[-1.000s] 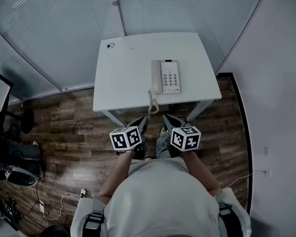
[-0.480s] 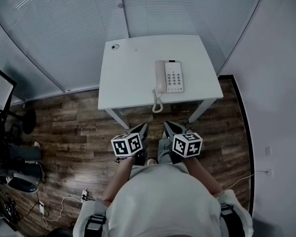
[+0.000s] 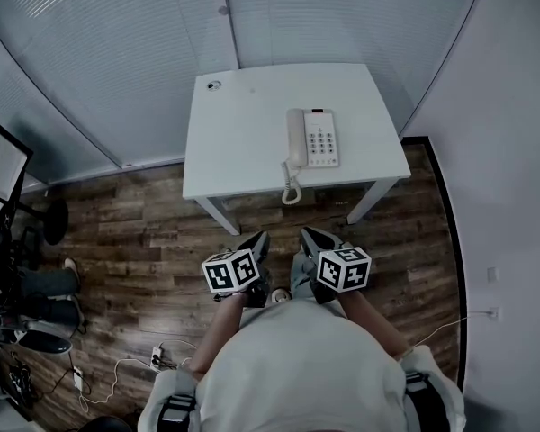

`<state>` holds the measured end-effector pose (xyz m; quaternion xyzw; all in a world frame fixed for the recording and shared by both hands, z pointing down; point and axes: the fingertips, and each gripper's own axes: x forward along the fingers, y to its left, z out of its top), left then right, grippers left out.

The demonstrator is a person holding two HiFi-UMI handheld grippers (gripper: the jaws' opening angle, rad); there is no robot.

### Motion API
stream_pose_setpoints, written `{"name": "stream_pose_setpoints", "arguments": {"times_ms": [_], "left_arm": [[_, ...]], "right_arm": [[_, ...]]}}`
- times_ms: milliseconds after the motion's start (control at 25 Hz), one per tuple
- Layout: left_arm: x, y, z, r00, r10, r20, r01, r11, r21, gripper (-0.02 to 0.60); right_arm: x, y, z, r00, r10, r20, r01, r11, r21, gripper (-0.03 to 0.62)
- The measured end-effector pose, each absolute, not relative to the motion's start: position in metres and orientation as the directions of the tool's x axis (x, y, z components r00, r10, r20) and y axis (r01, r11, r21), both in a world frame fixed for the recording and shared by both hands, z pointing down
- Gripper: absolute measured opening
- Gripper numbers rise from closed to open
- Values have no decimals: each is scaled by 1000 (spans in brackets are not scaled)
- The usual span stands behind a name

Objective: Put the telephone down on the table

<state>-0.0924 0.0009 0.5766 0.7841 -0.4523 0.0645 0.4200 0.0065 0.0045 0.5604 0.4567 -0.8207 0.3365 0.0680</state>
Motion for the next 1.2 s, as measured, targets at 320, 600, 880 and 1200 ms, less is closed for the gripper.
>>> {"name": "stream_pose_setpoints", "arguments": {"times_ms": [320, 600, 880, 1200], "left_arm": [[-95, -5, 573, 578, -669, 467, -761, -234, 605, 21], [-91, -13, 571, 593, -661, 460, -750, -244, 615, 21], [-88, -19, 567, 597, -663, 453, -745, -247, 620, 21], [-88, -18, 569, 602, -658, 453, -741, -248, 624, 21]], "right_arm": [[4, -2, 558, -587, -702, 404, -788, 381, -483, 20], [1, -9, 555, -592, -697, 404, -789, 397, -470, 20], [4, -15, 553, -591, -700, 401, -789, 400, -466, 20], [2, -17, 555, -601, -696, 393, -781, 408, -472, 20]]}}
